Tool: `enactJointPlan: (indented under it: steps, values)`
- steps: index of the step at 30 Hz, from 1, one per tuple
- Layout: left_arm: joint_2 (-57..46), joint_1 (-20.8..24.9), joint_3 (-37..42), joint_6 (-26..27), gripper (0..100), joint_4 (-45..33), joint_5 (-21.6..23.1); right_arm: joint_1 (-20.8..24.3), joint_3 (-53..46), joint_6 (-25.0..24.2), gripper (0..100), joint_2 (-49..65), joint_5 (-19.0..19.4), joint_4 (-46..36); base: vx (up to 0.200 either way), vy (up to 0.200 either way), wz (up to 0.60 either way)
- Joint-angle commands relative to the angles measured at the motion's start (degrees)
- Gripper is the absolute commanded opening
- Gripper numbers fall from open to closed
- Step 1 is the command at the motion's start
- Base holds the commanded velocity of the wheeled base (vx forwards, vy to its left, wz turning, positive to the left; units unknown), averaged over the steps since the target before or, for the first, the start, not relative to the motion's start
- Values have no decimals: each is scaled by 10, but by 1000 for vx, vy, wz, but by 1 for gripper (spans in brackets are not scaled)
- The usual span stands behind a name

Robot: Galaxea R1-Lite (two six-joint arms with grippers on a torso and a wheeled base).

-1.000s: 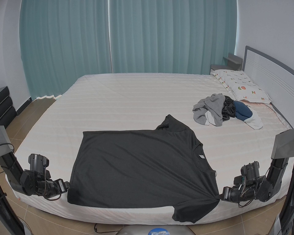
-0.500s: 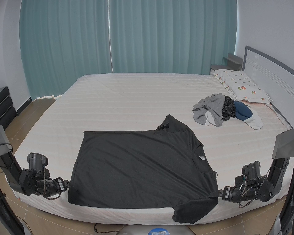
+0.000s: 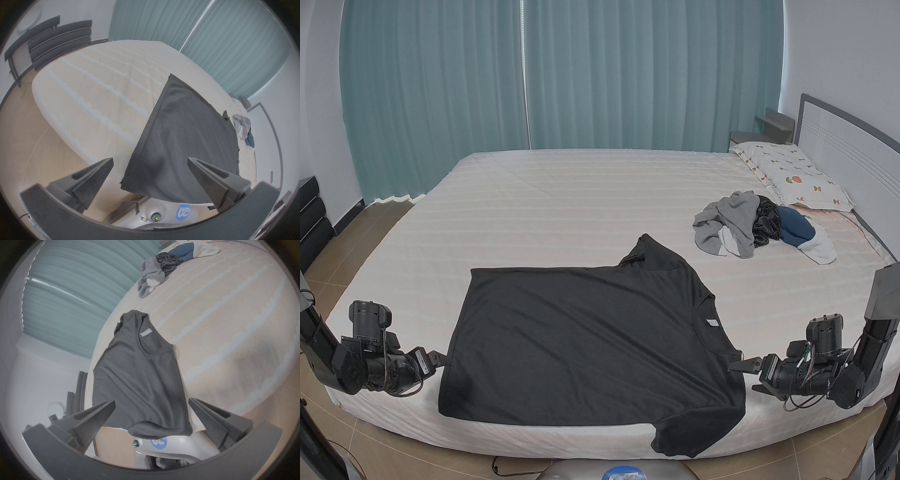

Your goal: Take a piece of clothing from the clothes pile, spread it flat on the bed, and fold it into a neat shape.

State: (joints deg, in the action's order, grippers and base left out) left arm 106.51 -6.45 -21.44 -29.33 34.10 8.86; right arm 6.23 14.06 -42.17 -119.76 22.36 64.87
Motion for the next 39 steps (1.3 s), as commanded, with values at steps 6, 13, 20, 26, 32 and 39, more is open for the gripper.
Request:
enactJointPlan:
  steps: [6, 13, 20, 26, 32, 39]
  values:
    - [0, -1, -8, -5, 100, -1, 4, -4, -1, -15, 100, 1, 6, 14, 0, 200, 0]
    - [1, -1, -8, -5, 100, 2, 4, -2, -3, -24, 100, 8, 7, 15, 0, 200, 0]
    - [0, 2, -8, -6, 100, 4, 4, -2, -3, -33, 100, 36, 6, 15, 0, 0, 0]
    - [1, 12, -25, -44, 100, -1, 2, 1, -3, -33, 100, 43, 6, 14, 33, 0, 0]
    - [2, 19, -32, -66, 100, -3, 2, 5, -2, -33, 100, 42, 6, 15, 200, 0, 0]
    - [4, 20, -32, -69, 100, -1, 4, 11, -3, -33, 100, 43, 6, 15, 143, 0, 0]
